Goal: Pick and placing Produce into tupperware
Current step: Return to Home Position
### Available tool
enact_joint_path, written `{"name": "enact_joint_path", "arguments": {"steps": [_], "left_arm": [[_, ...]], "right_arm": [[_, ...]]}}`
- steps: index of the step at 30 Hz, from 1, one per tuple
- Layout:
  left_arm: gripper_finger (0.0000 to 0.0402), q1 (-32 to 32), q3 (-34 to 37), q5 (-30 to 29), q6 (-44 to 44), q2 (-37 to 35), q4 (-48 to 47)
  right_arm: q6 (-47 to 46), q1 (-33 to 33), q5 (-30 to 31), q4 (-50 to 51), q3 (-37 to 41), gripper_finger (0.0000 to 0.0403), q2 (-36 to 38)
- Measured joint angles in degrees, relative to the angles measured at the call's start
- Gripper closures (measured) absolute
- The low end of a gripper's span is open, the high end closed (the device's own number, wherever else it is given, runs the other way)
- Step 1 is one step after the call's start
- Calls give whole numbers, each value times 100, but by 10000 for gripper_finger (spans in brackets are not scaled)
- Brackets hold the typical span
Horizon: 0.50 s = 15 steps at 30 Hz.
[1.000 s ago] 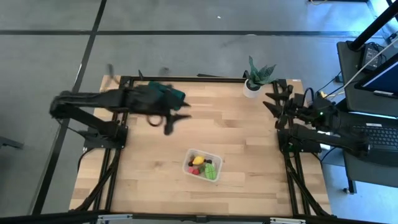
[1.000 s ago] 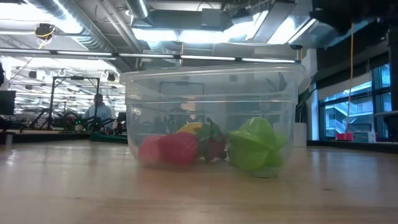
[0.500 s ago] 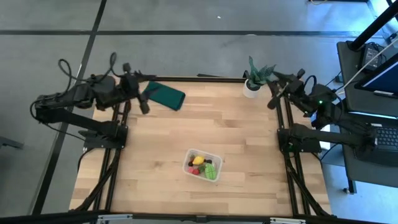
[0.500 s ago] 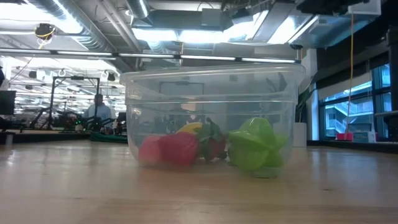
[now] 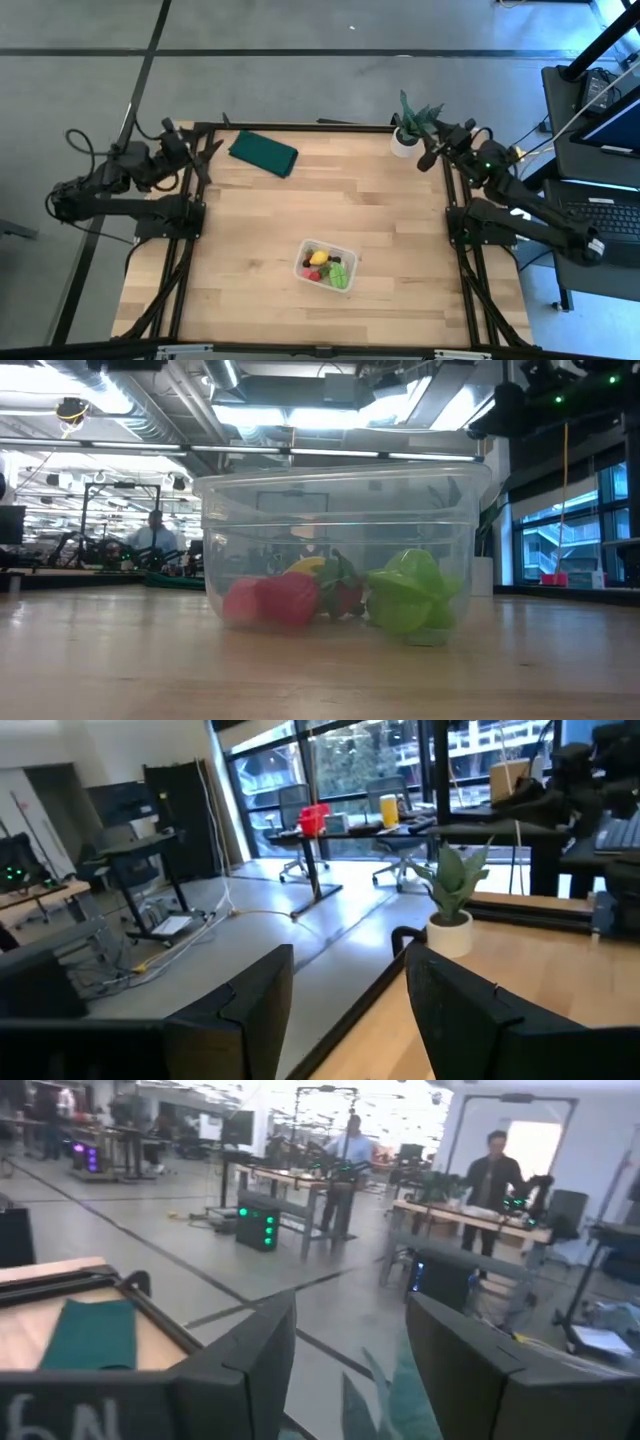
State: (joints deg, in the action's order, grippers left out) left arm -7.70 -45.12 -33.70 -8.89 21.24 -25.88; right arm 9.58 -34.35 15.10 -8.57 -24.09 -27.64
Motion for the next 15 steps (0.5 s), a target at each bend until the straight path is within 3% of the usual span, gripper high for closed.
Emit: {"name": "enact_joint_path", "arguments": {"steps": [9,15], "left_arm": [[218,-4,1614,-157,416,-1059,293],[219,-4,2490,60,695,-1539,835]], "right_arm": [[-130,-273,-16,258,181,210,711],[-133,-269,-159,1321,179,210,1403]]}}
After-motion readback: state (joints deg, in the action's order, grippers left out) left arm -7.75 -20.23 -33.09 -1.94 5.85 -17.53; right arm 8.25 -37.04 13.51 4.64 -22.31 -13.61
